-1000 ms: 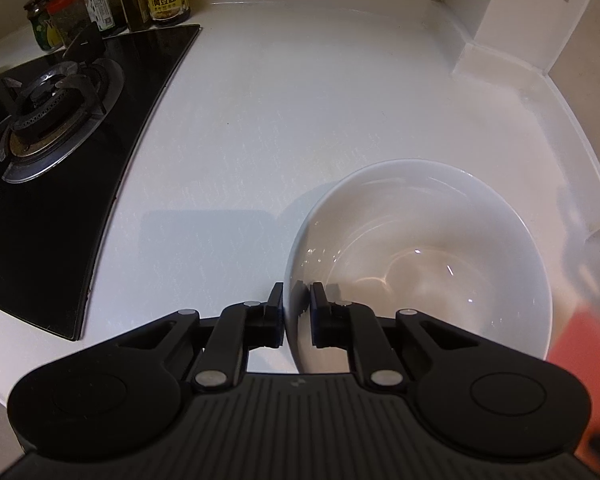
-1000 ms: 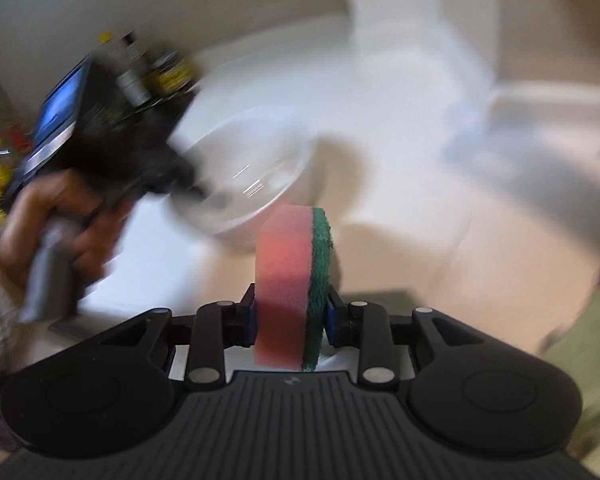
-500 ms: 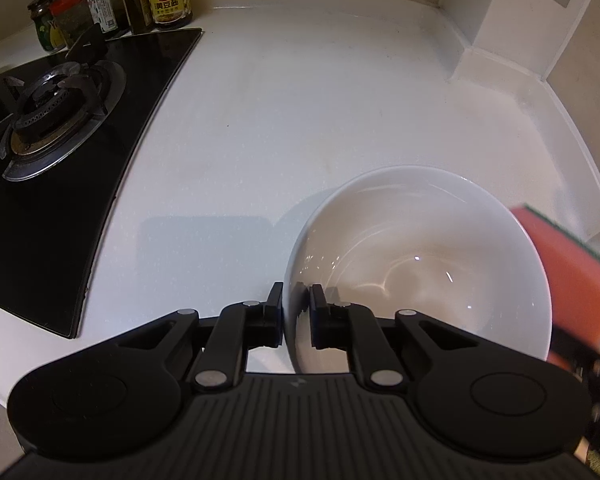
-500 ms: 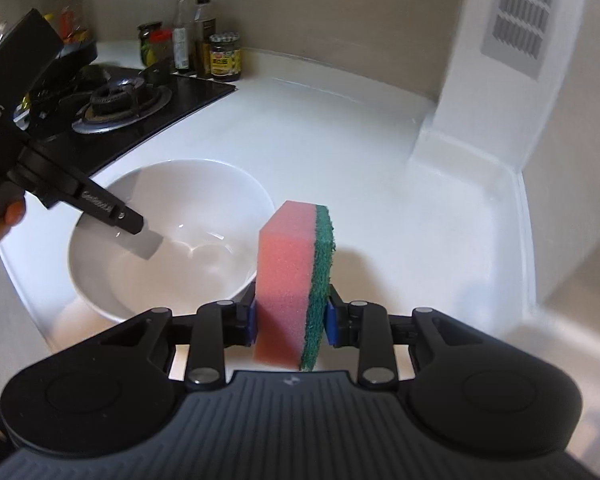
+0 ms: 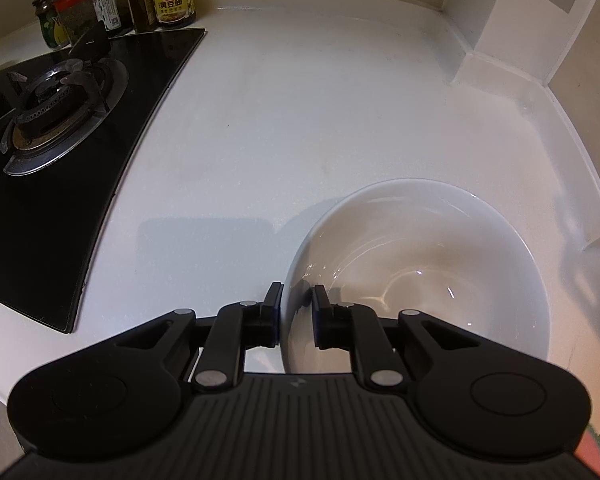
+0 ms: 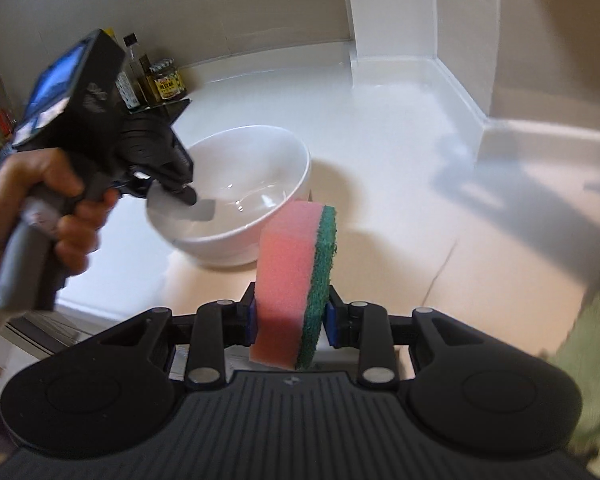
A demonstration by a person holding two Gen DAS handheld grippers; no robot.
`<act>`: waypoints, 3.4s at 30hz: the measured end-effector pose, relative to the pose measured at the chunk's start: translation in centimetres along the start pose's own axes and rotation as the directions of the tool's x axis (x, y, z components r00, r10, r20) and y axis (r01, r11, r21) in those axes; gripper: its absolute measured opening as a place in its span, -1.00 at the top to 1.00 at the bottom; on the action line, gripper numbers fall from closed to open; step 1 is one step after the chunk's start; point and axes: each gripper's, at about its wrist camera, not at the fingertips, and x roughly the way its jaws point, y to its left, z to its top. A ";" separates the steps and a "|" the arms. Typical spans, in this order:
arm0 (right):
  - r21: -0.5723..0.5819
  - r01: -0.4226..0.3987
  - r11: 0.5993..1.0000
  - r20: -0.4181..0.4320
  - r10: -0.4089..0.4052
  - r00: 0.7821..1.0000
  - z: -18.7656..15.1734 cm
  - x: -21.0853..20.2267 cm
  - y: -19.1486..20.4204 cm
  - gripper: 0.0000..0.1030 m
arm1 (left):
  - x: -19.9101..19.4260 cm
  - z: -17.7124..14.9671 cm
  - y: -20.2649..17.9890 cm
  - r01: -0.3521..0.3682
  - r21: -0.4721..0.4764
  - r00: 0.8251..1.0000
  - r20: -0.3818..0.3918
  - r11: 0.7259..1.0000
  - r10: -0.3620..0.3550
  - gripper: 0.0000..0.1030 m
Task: Clean bowl
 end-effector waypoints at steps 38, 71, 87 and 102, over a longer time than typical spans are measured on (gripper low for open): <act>-0.028 0.281 0.959 0.230 -0.267 0.936 0.5 6.9 -1.3 0.09 | -1.8 -0.5 0.0 0.004 0.023 0.991 0.130 1.000 -0.007 0.73; -0.081 0.213 0.974 0.383 -0.167 0.908 -1.7 -1.5 1.0 0.07 | -10.9 -8.0 -1.5 -0.050 0.179 0.958 0.285 0.983 -0.003 0.73; -0.070 0.295 0.953 0.411 -0.242 0.879 -7.7 -4.8 8.2 0.06 | -13.9 -14.6 3.4 -0.021 0.200 0.971 0.238 0.980 -0.028 0.73; -0.099 0.260 0.960 0.368 -0.208 0.906 -9.2 -5.9 9.0 0.06 | -14.5 -17.8 2.6 -0.050 0.197 0.981 0.194 0.979 0.012 0.73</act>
